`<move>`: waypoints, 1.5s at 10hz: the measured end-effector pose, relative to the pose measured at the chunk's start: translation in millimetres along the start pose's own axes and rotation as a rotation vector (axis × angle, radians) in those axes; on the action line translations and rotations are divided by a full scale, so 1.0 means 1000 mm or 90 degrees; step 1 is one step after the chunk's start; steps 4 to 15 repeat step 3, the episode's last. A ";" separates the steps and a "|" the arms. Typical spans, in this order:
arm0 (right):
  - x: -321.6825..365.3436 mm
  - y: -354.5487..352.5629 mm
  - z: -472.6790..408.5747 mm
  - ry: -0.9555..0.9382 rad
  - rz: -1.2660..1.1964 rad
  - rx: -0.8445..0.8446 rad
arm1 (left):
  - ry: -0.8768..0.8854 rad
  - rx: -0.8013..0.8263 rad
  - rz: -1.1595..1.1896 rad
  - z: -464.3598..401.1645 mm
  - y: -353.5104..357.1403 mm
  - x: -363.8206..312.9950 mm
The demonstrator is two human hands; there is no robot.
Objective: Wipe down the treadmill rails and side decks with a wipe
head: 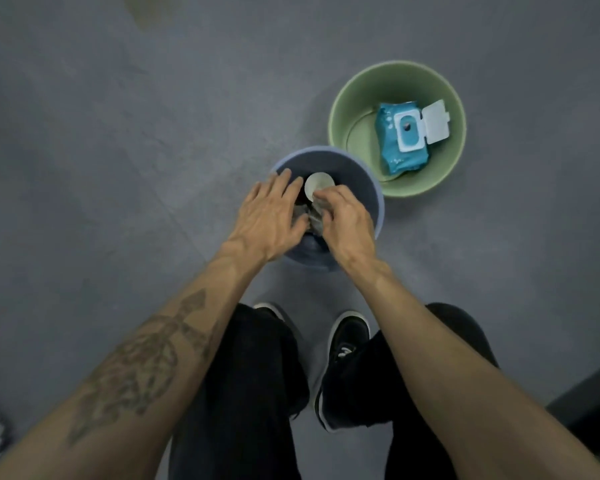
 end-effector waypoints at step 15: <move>0.006 -0.033 -0.019 0.003 0.062 0.057 | -0.004 -0.036 0.011 0.004 -0.016 -0.005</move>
Point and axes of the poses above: each hand's wrist, its own z-axis away from the middle knuckle, its own y-axis out of the palm, x = y × z, the point moved 1 cm from there along -z, towards the middle knuckle, and after that the axes turned 10 degrees about -y, right-handed, at the moved point
